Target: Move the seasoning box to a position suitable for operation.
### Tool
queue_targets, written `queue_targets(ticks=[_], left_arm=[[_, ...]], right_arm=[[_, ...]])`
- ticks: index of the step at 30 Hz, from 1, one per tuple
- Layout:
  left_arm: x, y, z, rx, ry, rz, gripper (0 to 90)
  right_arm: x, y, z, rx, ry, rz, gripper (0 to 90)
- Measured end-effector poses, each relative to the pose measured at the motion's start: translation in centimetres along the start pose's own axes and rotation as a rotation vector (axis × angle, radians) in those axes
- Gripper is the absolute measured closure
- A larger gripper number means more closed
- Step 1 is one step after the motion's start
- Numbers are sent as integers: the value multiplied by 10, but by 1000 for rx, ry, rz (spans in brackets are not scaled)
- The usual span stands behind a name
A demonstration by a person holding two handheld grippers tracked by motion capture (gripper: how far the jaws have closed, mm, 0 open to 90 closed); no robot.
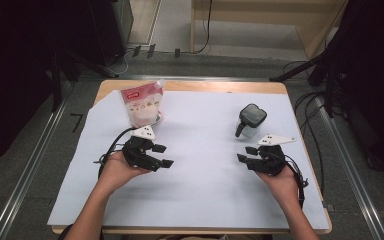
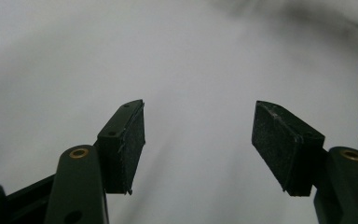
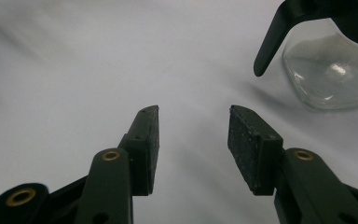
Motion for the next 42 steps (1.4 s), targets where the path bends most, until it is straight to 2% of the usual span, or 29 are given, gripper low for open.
queue_targets(ticks=[15, 20, 27, 29, 34, 39, 42], left_arm=[[0, 1, 0, -4, 1, 4, 356], [-1, 0, 0, 6, 6, -4, 356], [1, 1, 2, 12, 2, -8, 361], [1, 1, 3, 12, -1, -7, 361], [3, 2, 3, 25, 1, -15, 364], [3, 2, 4, 28, -6, -14, 366], [3, 2, 3, 26, -4, -14, 367]], right_arm=[[-1, 0, -1, 8, 3, 5, 556], [-2, 3, 1, 37, 0, 34, 666], [-1, 15, 14, 84, -26, 51, 900], [-1, 16, 16, 88, -26, 50, 900], [5, 26, 24, 95, -61, 44, 900], [20, 34, 27, 112, -86, 43, 900], [28, 39, 27, 128, -96, 62, 900]])
Point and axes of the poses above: each handheld gripper's, and its own axes: x roughly forward along the jaws, y roughly out of its top, z roughly to its right, the point moved 5 cm from there along x, roughly forward along the jaws, and after that the axes turned 9 degrees about y, right-handed, at the moved point
